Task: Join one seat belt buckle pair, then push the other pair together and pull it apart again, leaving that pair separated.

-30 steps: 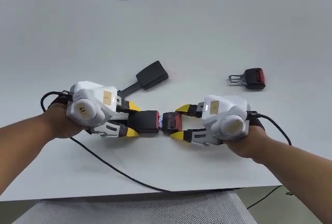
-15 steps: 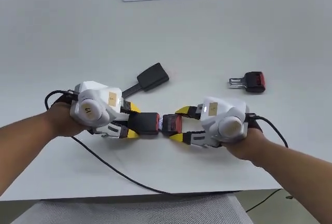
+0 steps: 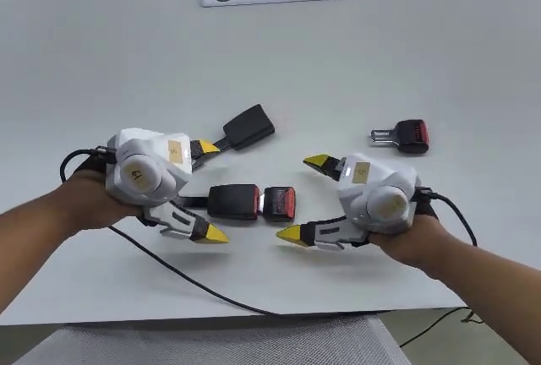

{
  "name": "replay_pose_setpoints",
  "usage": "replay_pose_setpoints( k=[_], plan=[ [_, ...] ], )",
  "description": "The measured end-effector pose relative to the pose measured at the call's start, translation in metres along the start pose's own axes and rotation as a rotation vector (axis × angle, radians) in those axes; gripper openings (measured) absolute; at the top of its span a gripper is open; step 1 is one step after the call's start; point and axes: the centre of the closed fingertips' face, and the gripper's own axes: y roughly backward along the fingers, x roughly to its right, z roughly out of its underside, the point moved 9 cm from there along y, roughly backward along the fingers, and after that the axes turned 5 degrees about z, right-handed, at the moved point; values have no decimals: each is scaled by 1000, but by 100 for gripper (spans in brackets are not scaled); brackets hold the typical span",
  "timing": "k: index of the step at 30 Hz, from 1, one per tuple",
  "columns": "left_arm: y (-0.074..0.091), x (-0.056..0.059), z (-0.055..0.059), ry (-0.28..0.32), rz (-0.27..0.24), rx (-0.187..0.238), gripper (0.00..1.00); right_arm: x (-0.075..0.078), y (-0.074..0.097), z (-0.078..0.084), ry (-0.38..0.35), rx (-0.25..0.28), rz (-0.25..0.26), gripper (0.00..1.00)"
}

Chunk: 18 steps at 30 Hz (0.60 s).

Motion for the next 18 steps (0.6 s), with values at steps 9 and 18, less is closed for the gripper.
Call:
replay_pose_setpoints(
  k=[9,18],
  plan=[
    [7,-20,-20,41,-95,43,92,30,30,4,-6,10,54,75],
    [3,-53,-29,65,-160,27,88,84,68,19,-31,-28,136,74]
  ],
)
